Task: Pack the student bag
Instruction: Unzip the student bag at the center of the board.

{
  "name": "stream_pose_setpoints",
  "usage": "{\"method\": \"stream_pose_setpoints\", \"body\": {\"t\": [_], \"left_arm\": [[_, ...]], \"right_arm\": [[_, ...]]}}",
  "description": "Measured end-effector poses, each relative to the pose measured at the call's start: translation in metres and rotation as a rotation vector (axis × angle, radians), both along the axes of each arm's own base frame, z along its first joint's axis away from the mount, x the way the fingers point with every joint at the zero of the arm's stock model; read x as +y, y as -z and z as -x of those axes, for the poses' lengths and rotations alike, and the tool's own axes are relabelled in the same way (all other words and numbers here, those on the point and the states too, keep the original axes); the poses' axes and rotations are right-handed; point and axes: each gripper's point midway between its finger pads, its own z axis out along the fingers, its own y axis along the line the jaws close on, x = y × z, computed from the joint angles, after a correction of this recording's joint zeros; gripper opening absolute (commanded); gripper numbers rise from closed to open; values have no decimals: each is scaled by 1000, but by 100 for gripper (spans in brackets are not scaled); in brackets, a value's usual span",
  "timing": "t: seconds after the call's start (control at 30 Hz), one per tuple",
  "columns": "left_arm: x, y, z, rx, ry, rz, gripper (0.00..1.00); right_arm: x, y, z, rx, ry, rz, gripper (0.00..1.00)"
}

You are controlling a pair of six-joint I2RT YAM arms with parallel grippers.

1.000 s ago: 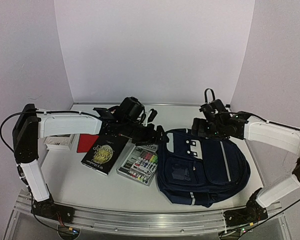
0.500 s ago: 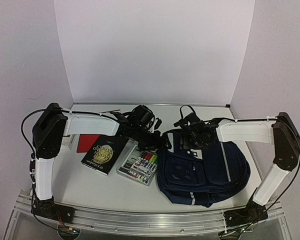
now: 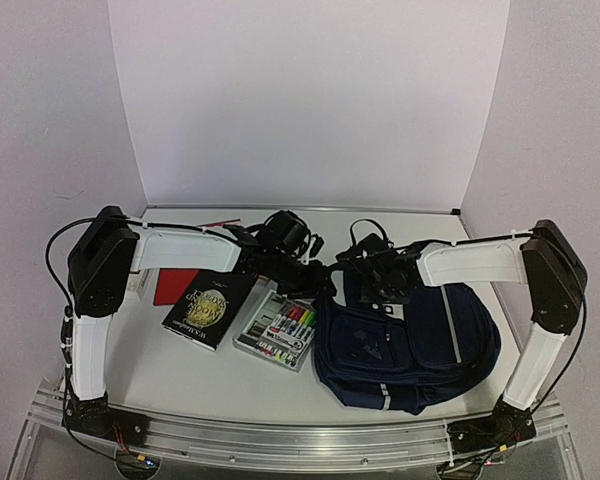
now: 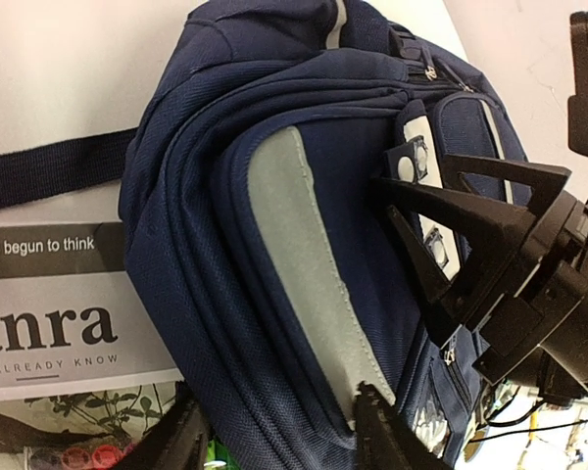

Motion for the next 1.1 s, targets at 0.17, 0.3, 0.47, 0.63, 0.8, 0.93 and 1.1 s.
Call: {"method": "stream_pose_setpoints", "body": {"t": [0.17,0.3,0.47,0.63,0.8,0.93,1.1], "left_arm": [[-1,2,-1,-1,-9,8,43],[-2,4,-2,5,-19,18,37],[-4,8,-3,4,-28,31,33],[-7,8,-5,-6,-39,44,30],[-7,10,-4,-7,-42,49,25],[-7,13,-4,-11,-46,54,22],[-6,16,-5,-8,-59,71,22]], "right_arm": [[-2,2,0,-8,14,-2,60],[-6,5,0,-14,30,2,54],[-18,10,-3,-13,61,9,35],[-21,12,-3,-16,77,3,14],[-24,8,-1,-19,81,-10,0],[-27,2,0,-8,73,-60,0],[-31,-6,0,27,36,-196,0]]}}
